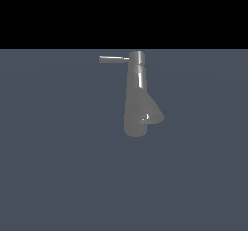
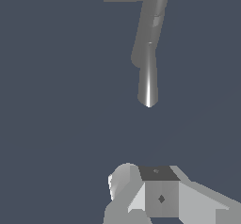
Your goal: Turn on the faucet by rotating a designated handle.
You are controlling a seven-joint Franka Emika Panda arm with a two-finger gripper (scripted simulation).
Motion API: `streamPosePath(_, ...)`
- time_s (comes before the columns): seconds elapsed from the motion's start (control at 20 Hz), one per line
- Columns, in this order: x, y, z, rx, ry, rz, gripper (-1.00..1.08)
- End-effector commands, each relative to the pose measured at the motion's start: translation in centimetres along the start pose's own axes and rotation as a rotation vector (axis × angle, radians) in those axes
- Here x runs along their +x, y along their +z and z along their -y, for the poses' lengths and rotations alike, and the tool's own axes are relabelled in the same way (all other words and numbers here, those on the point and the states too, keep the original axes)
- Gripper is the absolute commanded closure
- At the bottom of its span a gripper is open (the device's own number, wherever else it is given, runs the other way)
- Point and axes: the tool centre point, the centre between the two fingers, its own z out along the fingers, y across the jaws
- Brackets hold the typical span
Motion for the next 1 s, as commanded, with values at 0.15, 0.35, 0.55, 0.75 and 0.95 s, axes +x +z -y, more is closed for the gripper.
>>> streamPosePath(0.15, -0.01, 0.07, -0.04, 0.004, -0.002, 0.001, 1.08)
streamPosePath(0.35, -0.08, 0.33, -0.19, 0.02, -0.013, 0.007, 1.08)
streamPosePath(0.55, -0.19, 0.45, -0.27, 0.028, -0.021, 0.009, 1.08)
streamPosePath(0.75, -0.04, 0.43, -0.25, 0.026, -0.013, 0.009, 1.08)
streamPosePath(0.95, 0.58, 0.46, -0.23, 0.024, 0.014, 0.01, 1.08)
